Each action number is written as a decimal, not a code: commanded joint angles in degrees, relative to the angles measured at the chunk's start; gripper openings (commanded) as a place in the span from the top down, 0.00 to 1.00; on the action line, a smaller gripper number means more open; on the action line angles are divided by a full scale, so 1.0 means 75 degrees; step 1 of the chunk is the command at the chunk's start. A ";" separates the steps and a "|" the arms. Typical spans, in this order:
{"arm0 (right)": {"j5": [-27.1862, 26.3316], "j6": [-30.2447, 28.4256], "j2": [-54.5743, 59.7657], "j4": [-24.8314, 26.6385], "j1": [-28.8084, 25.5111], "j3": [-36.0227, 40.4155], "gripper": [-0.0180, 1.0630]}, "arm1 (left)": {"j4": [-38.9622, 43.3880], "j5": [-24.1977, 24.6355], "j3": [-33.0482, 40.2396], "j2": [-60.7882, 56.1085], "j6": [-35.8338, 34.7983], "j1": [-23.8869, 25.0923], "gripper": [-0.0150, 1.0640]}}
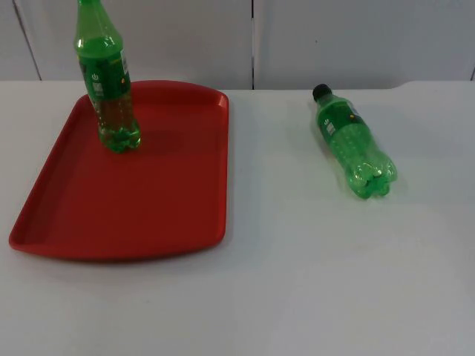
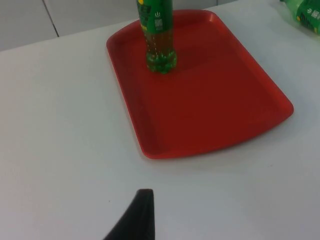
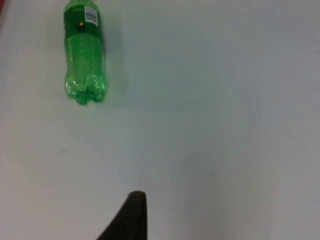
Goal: Place the bottle upright on the tray.
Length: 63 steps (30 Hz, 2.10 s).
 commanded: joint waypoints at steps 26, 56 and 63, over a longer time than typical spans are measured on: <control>0.0486 -0.0577 0.7025 0.1572 0.0142 -0.5716 0.02 | 0.0068 -0.0006 0.0034 -0.0028 -0.0045 -0.0051 0.01; 0.2093 0.0533 1.3419 0.1362 0.1397 -1.2365 0.02 | 0.0090 -0.0021 0.0034 -0.0028 -0.0045 -0.0051 0.01; 0.2052 0.0421 1.3999 0.1800 0.1420 -1.2365 0.02 | 0.0090 -0.0021 0.0034 -0.0028 -0.0045 -0.0051 0.01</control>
